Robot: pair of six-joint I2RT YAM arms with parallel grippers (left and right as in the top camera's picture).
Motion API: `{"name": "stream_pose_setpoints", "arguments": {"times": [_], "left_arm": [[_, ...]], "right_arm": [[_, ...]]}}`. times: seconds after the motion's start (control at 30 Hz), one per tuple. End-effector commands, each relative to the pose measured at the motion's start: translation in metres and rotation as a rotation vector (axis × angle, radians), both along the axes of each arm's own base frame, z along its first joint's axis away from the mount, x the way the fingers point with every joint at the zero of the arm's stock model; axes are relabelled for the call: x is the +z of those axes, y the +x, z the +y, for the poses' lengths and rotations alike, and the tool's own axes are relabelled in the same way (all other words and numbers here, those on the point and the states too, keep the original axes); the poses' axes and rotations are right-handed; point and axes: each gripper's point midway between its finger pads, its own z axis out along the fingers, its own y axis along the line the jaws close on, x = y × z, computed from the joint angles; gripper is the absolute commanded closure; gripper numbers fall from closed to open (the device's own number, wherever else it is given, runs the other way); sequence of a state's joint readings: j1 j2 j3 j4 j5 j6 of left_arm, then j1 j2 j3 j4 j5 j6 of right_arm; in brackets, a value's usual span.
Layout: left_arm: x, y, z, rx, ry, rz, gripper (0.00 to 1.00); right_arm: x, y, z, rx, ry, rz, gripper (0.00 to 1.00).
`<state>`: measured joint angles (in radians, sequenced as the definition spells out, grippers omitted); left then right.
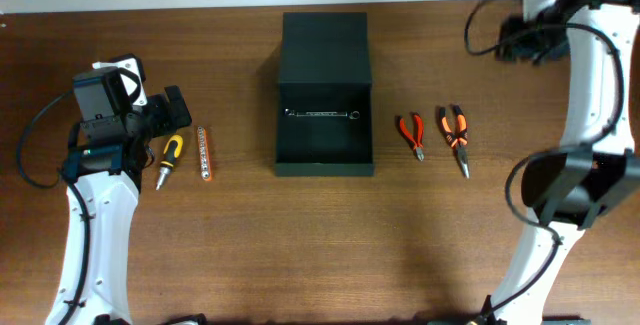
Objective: Pack container
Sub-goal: 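Move the right gripper over the orange-black needle-nose pliers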
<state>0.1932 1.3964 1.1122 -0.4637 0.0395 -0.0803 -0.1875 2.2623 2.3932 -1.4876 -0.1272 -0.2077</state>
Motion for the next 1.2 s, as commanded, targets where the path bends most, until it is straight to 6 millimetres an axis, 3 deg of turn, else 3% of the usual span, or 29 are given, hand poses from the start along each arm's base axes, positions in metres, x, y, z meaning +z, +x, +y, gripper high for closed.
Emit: {"name": "stream_pose_setpoints", "arguments": {"times": [0.0,0.2,0.4,0.6,0.8,0.9,1.0,1.1,1.13,1.17], "left_arm": [[0.008,0.003,0.005,0.02,0.004,-0.019,0.01],[0.008,0.003,0.005,0.02,0.004,-0.018,0.01],[0.008,0.003,0.005,0.02,0.004,-0.018,0.01],[0.008,0.003,0.005,0.02,0.004,-0.018,0.01],[0.008,0.003,0.005,0.02,0.004,-0.019,0.01],[0.008,0.003,0.005,0.02,0.004,-0.018,0.01],[0.008,0.003,0.005,0.02,0.004,-0.019,0.01],[0.008,0.003,0.005,0.02,0.004,-0.018,0.01],[0.008,0.003,0.005,0.02,0.004,-0.018,0.01],[0.008,0.003,0.005,0.02,0.004,-0.018,0.01]], "right_arm": [[-0.042,-0.02,0.018,0.0,0.071,0.139,0.48],[-0.096,-0.052,0.037,0.105,0.087,0.288,0.45],[-0.114,-0.075,0.052,0.172,0.098,0.377,0.39],[-0.09,-0.092,0.064,0.206,0.088,0.405,0.32],[-0.029,-0.104,0.073,0.237,0.047,0.284,0.27],[-0.008,-0.108,0.069,0.235,0.031,0.197,0.27],[-0.01,-0.111,0.063,0.213,0.029,0.165,0.26],[-0.027,-0.109,0.063,0.194,0.033,0.172,0.26],[-0.036,-0.108,0.063,0.196,0.031,0.171,0.23],[-0.045,-0.106,0.064,0.196,0.031,0.169,0.03]]}}
